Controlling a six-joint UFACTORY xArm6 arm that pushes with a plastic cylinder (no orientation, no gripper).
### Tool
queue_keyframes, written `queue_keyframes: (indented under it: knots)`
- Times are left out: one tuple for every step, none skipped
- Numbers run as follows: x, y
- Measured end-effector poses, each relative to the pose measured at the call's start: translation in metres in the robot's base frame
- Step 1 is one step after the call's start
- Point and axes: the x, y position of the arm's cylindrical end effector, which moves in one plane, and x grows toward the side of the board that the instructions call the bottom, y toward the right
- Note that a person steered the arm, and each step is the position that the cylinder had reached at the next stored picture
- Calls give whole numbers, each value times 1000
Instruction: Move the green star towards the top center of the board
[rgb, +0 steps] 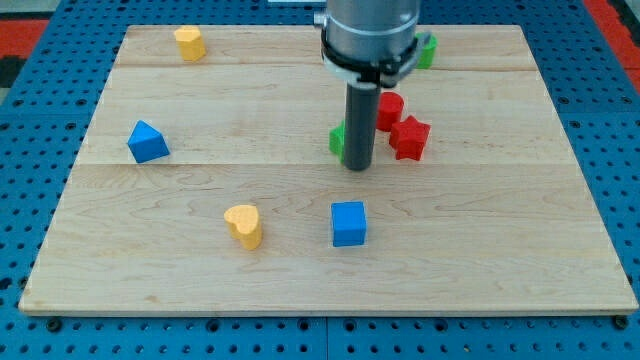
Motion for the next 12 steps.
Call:
queue_keyframes:
  knots:
    - [-45, -5]
    - [-86, -18]
    - [-112, -40]
    - [-111, -50]
    - [-116, -73]
    - [-140, -70]
    - [-158, -63]
    - [-147, -62]
    - [-146, -62]
    - [-146, -62]
    - [-140, -62]
    - [-138, -62]
